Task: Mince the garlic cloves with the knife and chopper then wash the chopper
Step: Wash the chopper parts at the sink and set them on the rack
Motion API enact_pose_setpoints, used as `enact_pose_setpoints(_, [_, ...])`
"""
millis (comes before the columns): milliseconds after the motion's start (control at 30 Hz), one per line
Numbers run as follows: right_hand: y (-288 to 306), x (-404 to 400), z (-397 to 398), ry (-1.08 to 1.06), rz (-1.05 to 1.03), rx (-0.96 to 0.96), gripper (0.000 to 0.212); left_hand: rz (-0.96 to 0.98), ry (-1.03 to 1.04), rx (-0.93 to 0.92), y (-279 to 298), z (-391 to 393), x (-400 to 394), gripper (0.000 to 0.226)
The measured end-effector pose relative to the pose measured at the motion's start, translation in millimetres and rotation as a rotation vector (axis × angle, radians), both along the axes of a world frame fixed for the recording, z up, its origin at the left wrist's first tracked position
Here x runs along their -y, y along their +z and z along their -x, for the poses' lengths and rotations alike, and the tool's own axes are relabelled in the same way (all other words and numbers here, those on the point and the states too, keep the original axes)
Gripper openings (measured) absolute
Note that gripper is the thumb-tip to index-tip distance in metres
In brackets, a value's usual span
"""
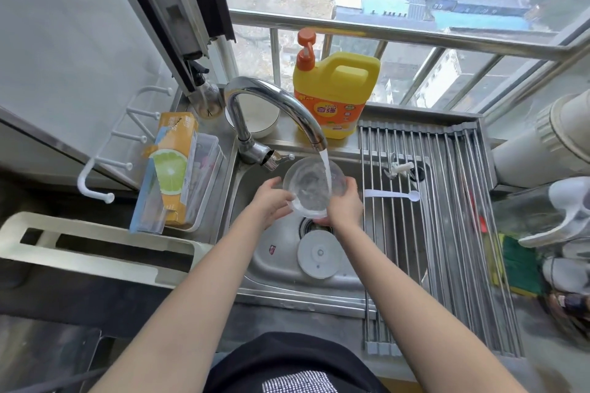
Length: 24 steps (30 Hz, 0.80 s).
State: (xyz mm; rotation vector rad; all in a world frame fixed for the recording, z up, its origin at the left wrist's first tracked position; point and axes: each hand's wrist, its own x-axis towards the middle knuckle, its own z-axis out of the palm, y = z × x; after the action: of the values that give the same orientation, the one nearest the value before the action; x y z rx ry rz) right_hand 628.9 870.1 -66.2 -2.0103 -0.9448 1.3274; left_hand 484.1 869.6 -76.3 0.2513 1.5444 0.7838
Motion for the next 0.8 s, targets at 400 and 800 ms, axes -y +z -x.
enact_pose_setpoints(400, [3.6, 7.5, 17.1, -0.266, 0.156, -0.382, 0.042, 0.001, -0.082, -0.085, -2.9, -4.5, -3.0, 0.032])
enact_pose_setpoints(800, [5.5, 9.4, 11.5, -0.272, 0.217, -0.528, 0.031, 0.036, -0.162, -0.083, -2.2, -5.9, -2.6, 0.029])
